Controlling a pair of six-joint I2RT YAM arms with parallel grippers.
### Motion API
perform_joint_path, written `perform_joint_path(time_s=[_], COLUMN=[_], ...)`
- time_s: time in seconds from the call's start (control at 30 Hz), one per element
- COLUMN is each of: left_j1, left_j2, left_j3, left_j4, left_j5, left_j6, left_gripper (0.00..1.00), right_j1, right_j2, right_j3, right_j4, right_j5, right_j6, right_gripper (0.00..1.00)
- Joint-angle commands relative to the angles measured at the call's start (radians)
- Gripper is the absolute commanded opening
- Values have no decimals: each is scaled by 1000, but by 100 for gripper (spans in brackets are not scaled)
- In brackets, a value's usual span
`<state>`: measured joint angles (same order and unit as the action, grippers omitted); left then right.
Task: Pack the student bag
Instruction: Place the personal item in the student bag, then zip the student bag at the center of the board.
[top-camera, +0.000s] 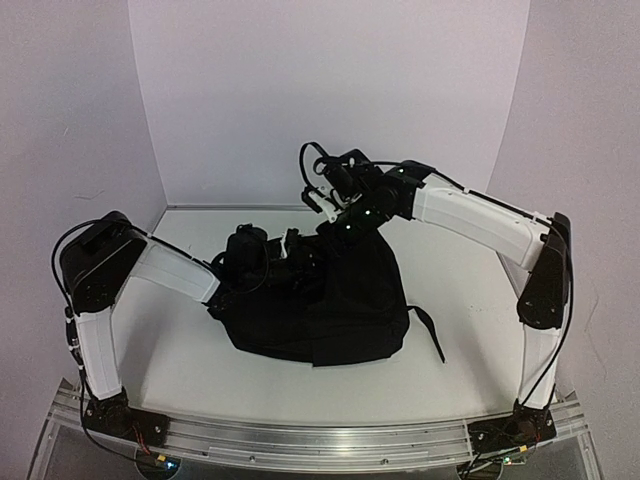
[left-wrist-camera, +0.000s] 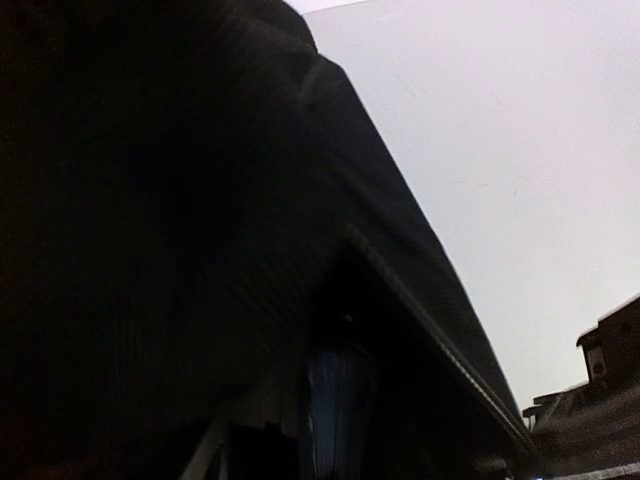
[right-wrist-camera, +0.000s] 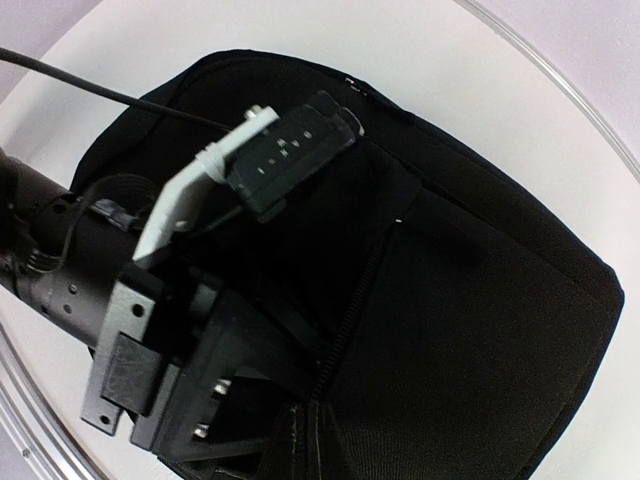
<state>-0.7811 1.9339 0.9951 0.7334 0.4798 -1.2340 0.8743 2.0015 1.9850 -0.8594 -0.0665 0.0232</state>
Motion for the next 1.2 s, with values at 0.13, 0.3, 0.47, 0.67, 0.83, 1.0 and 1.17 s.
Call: perform_joint_path(time_s=[0.13,0.3,0.47,0.67,0.83,1.0,1.17], left_j1=[-4,-5,-4,-4,-11,-47,-104], left_j2=[-233,-365,-460,-477,-455,-430,-359], left_j3=[-84,-120,-95,-83,-93,-63,48], left_j4=[-264,-422,-610,-658,-661,-734,-851], left_j5=[-118,-210,-326,-340,-335,-392,-434], left_j6=[113,189,270,291,294,333,413], left_gripper=[58,59,58,57,60,57,54], right_j1=[-38,-47,-48,-48,-62,-119,-179], right_j2=[-116,-132,-110,-27,36,60,48], right_j3=[-54,-112,-178,-187,-176,-133,-93], right_j4=[31,43,57,69,72,72,72], right_j5=[-53,-92,-163,-218,-192,-260,-354], right_j6=[23,24,23,37,46,81,102], right_gripper=[0,0,0,0,8,17,34])
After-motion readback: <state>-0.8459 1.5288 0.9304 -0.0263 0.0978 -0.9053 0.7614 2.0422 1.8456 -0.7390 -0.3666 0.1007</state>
